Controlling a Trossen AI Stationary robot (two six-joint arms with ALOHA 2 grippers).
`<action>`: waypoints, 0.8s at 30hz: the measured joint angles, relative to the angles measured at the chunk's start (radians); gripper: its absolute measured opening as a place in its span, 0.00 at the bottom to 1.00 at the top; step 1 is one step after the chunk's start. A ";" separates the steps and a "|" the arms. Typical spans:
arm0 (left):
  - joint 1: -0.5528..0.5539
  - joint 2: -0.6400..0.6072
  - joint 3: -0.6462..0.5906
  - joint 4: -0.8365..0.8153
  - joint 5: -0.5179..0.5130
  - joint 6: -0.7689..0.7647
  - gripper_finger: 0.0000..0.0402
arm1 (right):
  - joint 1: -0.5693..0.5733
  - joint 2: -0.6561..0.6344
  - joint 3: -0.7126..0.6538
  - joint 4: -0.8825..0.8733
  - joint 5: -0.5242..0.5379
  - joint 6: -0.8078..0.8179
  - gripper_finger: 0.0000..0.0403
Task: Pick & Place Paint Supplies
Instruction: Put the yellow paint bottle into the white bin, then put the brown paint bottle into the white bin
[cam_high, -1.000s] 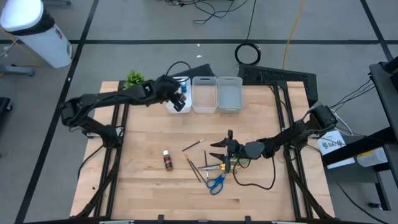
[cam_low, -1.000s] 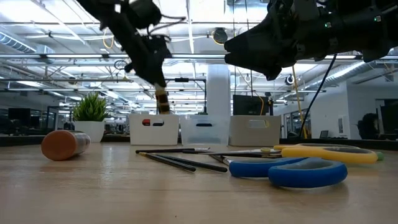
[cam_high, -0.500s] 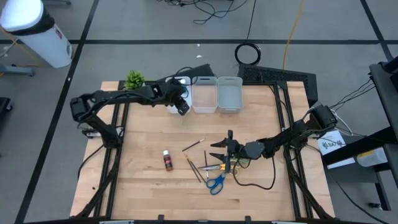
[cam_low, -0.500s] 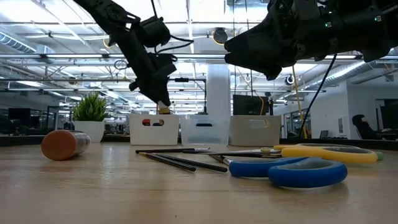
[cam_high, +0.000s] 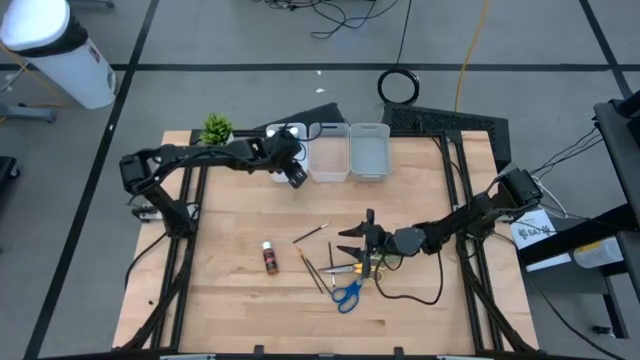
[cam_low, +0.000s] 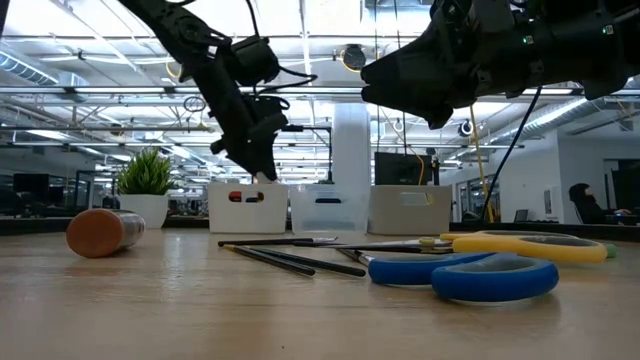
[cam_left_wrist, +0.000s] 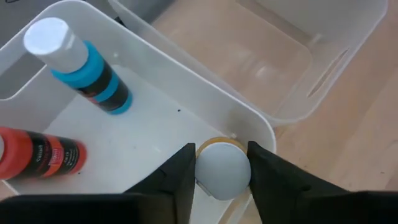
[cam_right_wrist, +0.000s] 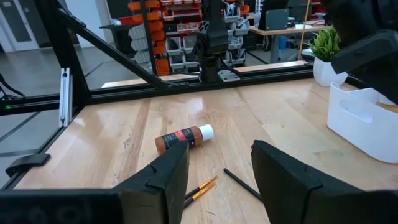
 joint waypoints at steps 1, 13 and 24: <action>-0.003 0.000 0.000 0.004 0.002 0.000 0.44 | 0.000 0.000 0.000 -0.001 0.000 0.000 0.40; -0.040 -0.110 0.000 -0.010 0.005 0.006 0.86 | 0.000 0.000 0.000 -0.014 0.000 0.000 0.40; -0.332 -0.411 -0.116 -0.174 0.020 -0.151 0.91 | 0.013 0.000 0.000 -0.032 0.000 0.008 0.40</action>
